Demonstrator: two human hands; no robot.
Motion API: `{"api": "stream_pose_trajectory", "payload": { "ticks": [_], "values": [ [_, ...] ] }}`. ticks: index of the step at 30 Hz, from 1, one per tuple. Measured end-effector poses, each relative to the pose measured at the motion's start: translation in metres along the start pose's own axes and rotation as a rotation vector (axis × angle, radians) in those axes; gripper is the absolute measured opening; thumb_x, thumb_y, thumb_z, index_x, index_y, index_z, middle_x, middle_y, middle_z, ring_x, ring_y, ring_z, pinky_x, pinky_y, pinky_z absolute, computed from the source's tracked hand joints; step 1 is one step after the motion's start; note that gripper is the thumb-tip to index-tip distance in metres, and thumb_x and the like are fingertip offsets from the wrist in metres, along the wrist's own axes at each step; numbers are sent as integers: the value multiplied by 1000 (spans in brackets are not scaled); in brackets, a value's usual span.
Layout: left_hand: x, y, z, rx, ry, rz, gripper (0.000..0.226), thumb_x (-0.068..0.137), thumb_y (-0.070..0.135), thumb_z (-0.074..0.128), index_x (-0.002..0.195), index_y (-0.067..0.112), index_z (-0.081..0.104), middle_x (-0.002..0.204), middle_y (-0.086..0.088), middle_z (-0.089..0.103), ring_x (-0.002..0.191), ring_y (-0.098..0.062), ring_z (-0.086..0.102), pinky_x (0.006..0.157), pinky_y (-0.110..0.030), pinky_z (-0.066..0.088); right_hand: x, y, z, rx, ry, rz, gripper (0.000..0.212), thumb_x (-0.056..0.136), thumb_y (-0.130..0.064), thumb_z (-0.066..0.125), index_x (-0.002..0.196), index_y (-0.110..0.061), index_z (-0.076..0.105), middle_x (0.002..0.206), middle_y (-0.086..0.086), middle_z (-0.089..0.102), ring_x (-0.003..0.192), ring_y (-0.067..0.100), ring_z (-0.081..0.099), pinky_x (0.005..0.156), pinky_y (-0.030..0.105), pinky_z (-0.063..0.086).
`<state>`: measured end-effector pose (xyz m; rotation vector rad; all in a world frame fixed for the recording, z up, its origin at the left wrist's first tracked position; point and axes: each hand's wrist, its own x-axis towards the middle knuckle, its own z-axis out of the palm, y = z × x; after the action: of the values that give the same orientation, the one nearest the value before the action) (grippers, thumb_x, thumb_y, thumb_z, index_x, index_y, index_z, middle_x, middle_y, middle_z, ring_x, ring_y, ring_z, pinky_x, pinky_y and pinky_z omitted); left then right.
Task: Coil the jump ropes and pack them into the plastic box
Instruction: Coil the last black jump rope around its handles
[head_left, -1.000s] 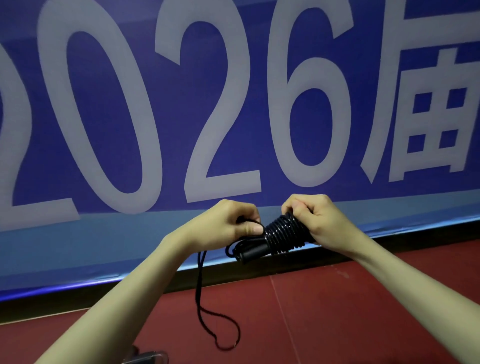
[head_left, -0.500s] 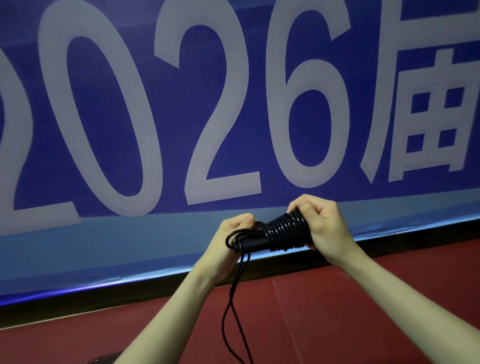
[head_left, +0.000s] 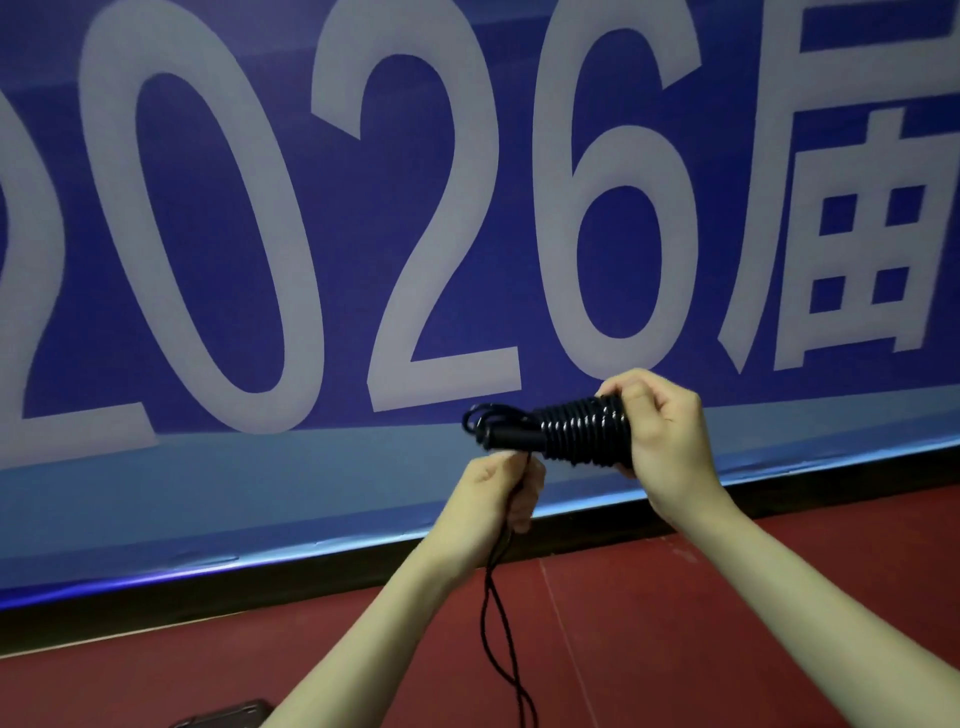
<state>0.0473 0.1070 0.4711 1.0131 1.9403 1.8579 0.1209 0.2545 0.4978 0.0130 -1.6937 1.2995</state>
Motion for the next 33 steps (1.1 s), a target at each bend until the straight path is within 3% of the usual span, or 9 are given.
{"api": "stream_pose_trajectory", "payload": {
  "ticks": [4,7,10,14,16,20,22,28,33],
  "values": [
    [-21,0,17,107,66,54,39,104,31,35,73,14,52,53,8,29,47,-8,24,46,-20,23,16,6,1,-17,111,94,28,84,-25,42,62,-17,58,49,-8,50,52,23,48,49,27,36],
    [-28,-1,20,564,118,202,30,103,31,35,90,11,53,59,3,37,54,-16,32,52,-29,28,33,10,-4,42,205,225,29,92,-9,43,67,-8,58,61,6,51,54,25,53,40,23,39],
    [-28,3,15,1117,191,358,22,104,27,32,88,13,36,61,2,34,56,-29,31,52,-36,23,43,16,-9,-12,196,245,26,93,-5,43,79,12,56,66,15,51,53,26,53,33,20,36],
    [-27,24,14,1570,100,524,32,73,18,75,65,19,44,49,6,34,38,-21,13,44,-23,-9,42,26,-9,-216,179,136,30,93,-10,43,80,13,55,69,28,54,55,33,52,45,31,41],
    [-26,29,8,1660,73,562,38,56,15,86,62,18,48,50,5,36,35,-19,21,44,-19,-7,37,22,-10,-334,136,20,30,94,-8,43,76,14,52,63,24,48,55,25,42,46,27,34],
    [-23,53,-13,1637,32,809,15,84,22,60,72,15,56,61,2,51,44,-19,50,40,-21,15,27,17,-16,-440,25,-126,28,95,-4,45,70,6,52,55,3,41,51,13,31,43,19,28],
    [-21,65,-21,1579,52,813,20,89,26,48,76,16,60,64,4,56,47,-20,54,40,-22,18,25,17,-18,-443,-39,-148,28,96,-5,45,71,3,54,55,3,44,49,13,33,43,19,28],
    [-6,82,-35,1340,21,561,16,97,28,51,96,18,64,88,6,68,82,-23,60,61,-36,47,17,1,-17,-401,-220,-205,28,96,0,44,71,4,56,46,-9,44,47,10,40,44,15,27],
    [3,64,-47,1011,-162,366,9,90,21,66,83,17,69,72,12,66,68,-10,60,66,-36,52,0,-11,-23,-399,-401,-240,29,96,0,47,68,-4,54,53,-14,47,48,8,38,47,15,27]
  ]
}}
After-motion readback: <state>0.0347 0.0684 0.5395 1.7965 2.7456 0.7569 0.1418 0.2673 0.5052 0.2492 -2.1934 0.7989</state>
